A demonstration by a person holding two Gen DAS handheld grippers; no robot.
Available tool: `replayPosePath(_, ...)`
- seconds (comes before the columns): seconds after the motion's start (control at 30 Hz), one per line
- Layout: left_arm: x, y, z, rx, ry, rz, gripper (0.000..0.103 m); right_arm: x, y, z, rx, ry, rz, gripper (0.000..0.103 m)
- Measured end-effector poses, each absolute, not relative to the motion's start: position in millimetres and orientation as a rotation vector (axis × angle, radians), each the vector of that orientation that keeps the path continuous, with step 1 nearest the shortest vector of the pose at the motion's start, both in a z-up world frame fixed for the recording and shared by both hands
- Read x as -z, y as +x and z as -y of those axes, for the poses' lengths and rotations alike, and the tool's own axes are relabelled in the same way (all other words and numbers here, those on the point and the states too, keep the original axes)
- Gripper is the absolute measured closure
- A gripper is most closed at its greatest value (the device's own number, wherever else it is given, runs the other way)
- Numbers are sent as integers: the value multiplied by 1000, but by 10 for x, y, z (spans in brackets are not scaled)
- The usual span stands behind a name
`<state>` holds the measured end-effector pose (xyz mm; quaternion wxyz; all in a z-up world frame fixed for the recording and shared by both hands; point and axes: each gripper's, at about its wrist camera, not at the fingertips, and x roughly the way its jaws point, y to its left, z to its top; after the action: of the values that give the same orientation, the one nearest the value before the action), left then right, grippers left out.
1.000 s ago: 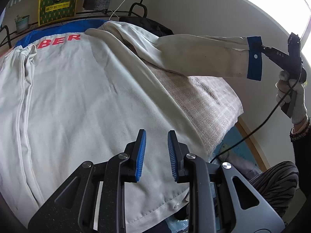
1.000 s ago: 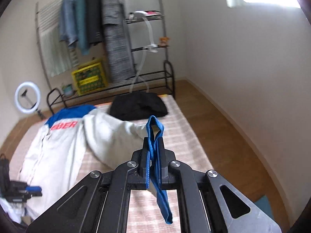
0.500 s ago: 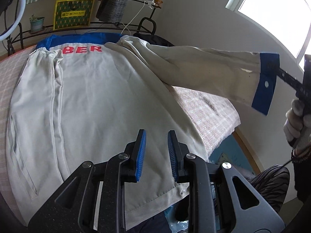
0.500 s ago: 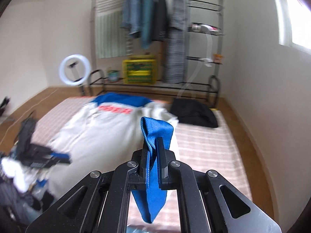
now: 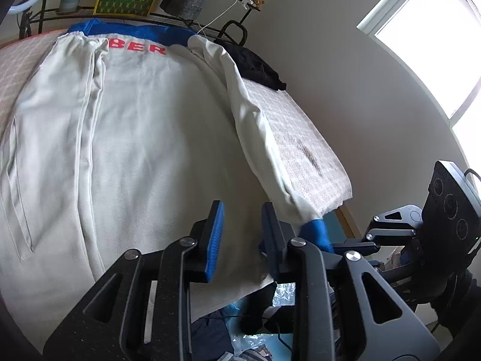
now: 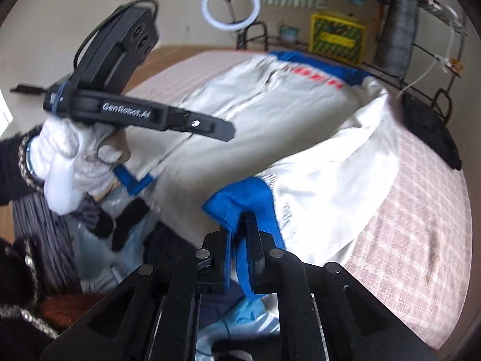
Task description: Fold large clothes
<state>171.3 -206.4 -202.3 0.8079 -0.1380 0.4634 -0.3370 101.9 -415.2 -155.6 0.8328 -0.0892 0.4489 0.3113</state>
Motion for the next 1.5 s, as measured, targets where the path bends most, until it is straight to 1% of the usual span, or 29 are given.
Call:
replayPosePath(0.03,2052,1704,2077,721,-298,-997,67,1553,1018,4171,-688,-171,-961,92)
replayPosePath(0.13,2133,1675,2117,732,-307,-1016,66,1456,975,4300,-717,-101,-943,89)
replayPosePath(0.17,2156,1667,2138,729,-302,-1021,65,1425,975,4342,-722,-77,-933,89)
replayPosePath(0.2,2173,1668,2159,729,-299,-1027,62,1409,971,4379,-719,-57,-922,89)
replayPosePath(0.3,2264,1670,2274,719,-256,-1044,61,1310,1072,4597,-654,-22,-893,89)
replayPosePath(0.47,2459,1642,2478,696,-114,-1072,61,1193,1527,5054,-567,114,-859,89)
replayPosePath(0.6,2580,1605,2547,719,-65,-1073,61,1230,1984,5268,-535,217,-856,88)
replayPosePath(0.63,2593,1607,2549,721,-59,-1073,62,1245,2100,5325,-528,241,-859,82)
replayPosePath(0.67,2617,1609,2552,721,-55,-1072,70,1255,2204,5386,-506,263,-856,73)
replayPosePath(0.7,2640,1615,2564,715,-45,-1072,79,1265,2315,5443,-488,281,-850,68)
replayPosePath(0.73,2646,1632,2576,711,-38,-1070,82,1291,2456,5499,-476,309,-842,65)
replayPosePath(0.8,2640,1629,2565,706,-34,-1060,92,1355,2701,5577,-462,361,-842,65)
replayPosePath(0.87,2578,1619,2543,718,-41,-1048,96,1465,2992,5656,-437,432,-844,65)
replayPosePath(1.03,2477,1574,2459,755,-100,-1042,98,1883,3634,5801,-376,629,-854,65)
replayPosePath(1.13,2496,1551,2429,772,-117,-1058,98,2246,4013,5824,-345,762,-900,65)
replayPosePath(1.23,2532,1568,2371,781,-168,-1086,98,2486,4284,5788,-356,855,-920,65)
replayPosePath(1.4,2539,1554,2332,792,-194,-1099,98,2691,4623,5572,-383,892,-966,65)
replayPosePath(1.5,2531,1502,2348,800,-189,-1100,98,2732,4765,5543,-409,974,-954,65)
